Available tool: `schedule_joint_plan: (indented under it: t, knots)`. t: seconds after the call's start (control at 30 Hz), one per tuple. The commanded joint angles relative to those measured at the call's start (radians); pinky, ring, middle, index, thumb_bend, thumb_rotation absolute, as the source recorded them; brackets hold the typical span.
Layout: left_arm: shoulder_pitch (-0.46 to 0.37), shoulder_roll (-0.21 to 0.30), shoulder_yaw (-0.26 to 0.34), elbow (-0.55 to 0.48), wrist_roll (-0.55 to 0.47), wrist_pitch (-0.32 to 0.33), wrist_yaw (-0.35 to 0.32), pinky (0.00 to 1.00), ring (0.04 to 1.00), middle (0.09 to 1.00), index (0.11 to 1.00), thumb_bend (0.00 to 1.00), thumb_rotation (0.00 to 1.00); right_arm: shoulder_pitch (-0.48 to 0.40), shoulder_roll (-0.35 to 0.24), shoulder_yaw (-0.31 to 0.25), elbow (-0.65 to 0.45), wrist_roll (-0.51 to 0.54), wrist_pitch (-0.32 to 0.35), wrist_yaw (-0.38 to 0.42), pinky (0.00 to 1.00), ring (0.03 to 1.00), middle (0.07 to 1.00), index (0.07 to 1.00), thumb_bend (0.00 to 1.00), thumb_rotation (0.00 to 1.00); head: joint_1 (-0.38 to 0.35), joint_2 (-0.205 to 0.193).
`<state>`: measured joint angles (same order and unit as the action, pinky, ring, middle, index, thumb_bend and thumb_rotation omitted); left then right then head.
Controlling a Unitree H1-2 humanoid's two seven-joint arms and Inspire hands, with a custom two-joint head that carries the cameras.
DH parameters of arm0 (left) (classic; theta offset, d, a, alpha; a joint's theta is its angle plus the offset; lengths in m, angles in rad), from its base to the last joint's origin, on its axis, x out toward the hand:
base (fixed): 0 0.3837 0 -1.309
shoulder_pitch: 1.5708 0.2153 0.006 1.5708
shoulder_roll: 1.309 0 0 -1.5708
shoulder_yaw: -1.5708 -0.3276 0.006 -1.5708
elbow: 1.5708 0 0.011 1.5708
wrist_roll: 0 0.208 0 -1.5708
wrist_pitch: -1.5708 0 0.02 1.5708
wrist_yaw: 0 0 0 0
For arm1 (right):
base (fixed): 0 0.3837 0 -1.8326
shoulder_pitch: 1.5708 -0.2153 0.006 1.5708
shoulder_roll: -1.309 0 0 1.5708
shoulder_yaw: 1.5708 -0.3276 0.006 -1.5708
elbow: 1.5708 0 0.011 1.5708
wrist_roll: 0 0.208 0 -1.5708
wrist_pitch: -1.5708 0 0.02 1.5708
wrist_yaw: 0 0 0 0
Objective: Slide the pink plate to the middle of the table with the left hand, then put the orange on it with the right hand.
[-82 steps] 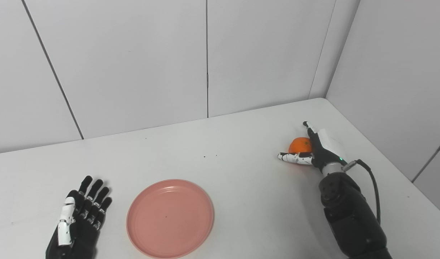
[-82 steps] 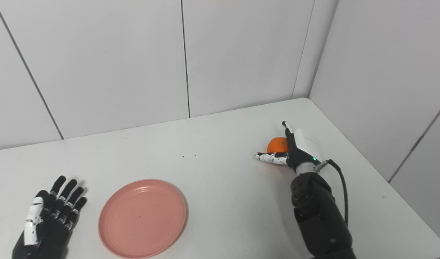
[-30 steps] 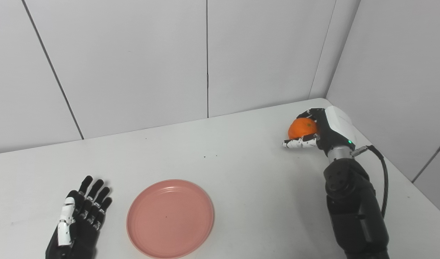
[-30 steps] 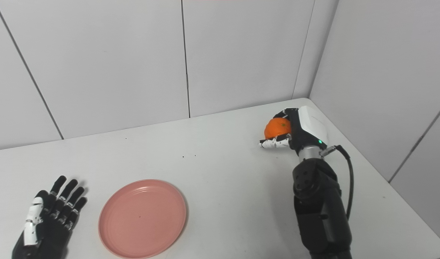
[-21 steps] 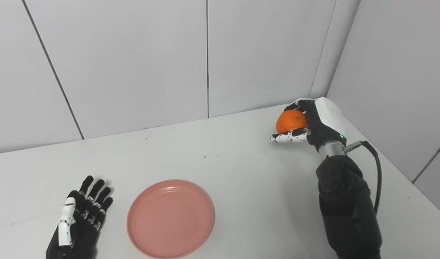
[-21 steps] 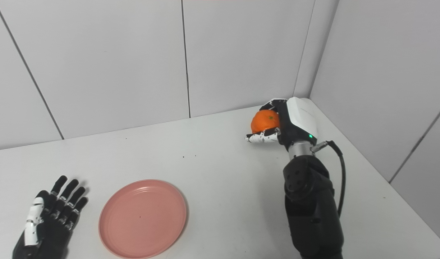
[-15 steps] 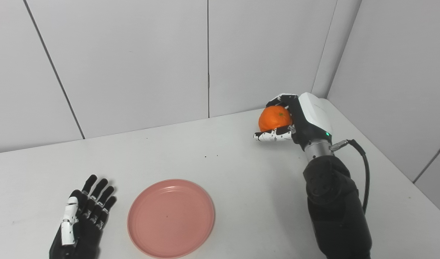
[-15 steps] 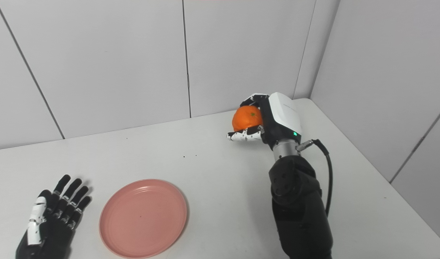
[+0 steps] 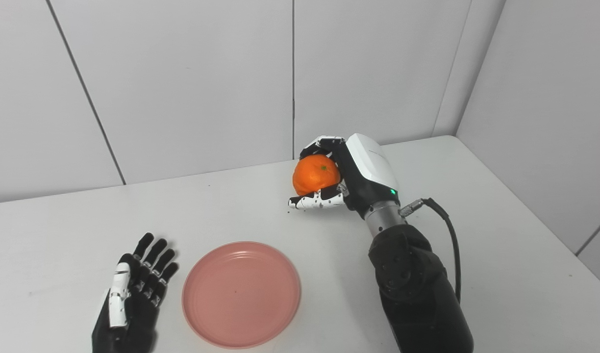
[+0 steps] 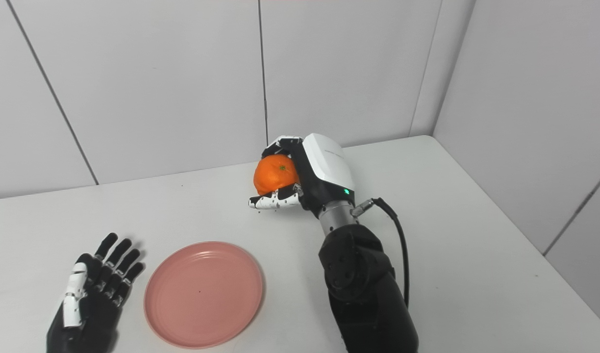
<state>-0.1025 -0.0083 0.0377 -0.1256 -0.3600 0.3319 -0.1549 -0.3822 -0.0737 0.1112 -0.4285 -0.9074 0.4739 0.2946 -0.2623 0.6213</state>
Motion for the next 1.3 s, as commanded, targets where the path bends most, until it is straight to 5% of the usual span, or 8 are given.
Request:
schedule_joint_plan:
  t: [0.0,0.63,1.27]
  knots:
    - [0.017,-0.016,-0.018,-0.006,0.026,0.003,0.019,0.93,0.927,0.926,0.915,0.37,1.0,-0.031,0.009,0.026,-0.03,0.008,-0.035,-0.014,0.35,0.432,0.459,0.518,0.53,0.0,0.031,0.002]
    - [0.015,-0.101,-0.082,-0.02,0.141,-0.01,0.099,0.91,0.915,0.921,0.91,0.37,1.0,0.02,0.009,0.188,0.052,0.108,-0.082,-0.013,0.33,0.409,0.453,0.517,0.53,0.0,0.288,0.015]
    - [0.01,-0.118,-0.089,-0.003,0.19,-0.051,0.122,0.91,0.913,0.921,0.91,0.39,1.0,0.042,0.008,0.253,0.179,0.168,-0.074,-0.021,0.35,0.436,0.459,0.513,0.53,0.0,0.331,0.027]
